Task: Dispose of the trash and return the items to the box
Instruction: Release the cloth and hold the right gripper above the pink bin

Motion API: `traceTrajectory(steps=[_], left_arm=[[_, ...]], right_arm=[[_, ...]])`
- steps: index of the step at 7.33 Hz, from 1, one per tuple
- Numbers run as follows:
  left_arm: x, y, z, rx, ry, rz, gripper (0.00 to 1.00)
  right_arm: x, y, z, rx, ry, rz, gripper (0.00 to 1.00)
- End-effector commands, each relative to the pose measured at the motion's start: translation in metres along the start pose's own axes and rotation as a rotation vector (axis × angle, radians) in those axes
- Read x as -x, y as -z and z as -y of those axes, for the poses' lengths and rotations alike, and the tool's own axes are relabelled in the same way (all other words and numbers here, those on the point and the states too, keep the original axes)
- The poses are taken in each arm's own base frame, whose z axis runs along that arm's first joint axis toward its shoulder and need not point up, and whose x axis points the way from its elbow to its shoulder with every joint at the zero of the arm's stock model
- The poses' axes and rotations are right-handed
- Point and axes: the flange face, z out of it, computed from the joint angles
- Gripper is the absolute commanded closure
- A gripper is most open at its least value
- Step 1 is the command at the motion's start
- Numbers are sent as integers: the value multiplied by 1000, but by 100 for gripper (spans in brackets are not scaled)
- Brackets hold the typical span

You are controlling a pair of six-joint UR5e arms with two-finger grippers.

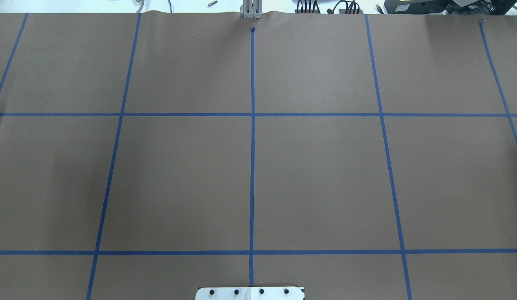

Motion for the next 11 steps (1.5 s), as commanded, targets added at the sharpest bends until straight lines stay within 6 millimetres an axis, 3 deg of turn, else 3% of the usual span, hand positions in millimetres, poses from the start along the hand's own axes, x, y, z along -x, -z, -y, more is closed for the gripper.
traceTrajectory(steps=[1, 4, 5, 6, 7, 8, 9, 10, 11], left_arm=[[-4, 3, -1, -6, -8, 0, 2], [-5, 5, -1, -10, -12, 0, 2], [-6, 4, -1, -9, -12, 1, 2], [-4, 4, -2, -8, -10, 4, 2], [-3, 6, -2, -13, -17, 9, 2], [-3, 8, -2, -19, -20, 9, 2], [-3, 10, -2, -24, -18, 10, 2], [0, 13, -3, -29, -15, 12, 2], [14, 10, -15, -28, -6, 16, 2]], right_arm=[[-7, -2, -2, -15, -15, 1, 1], [6, 42, 47, -81, -11, -16, 0], [10, 47, 54, -100, -27, 4, 0], [25, 55, 81, -122, -22, 32, 0], [62, 47, 116, -104, -38, 52, 0], [113, 46, 165, -91, -58, 61, 0], [154, 36, 194, -70, -64, 85, 0], [187, 34, 219, -61, -65, 96, 0], [195, 39, 227, -70, -56, 106, 0]])
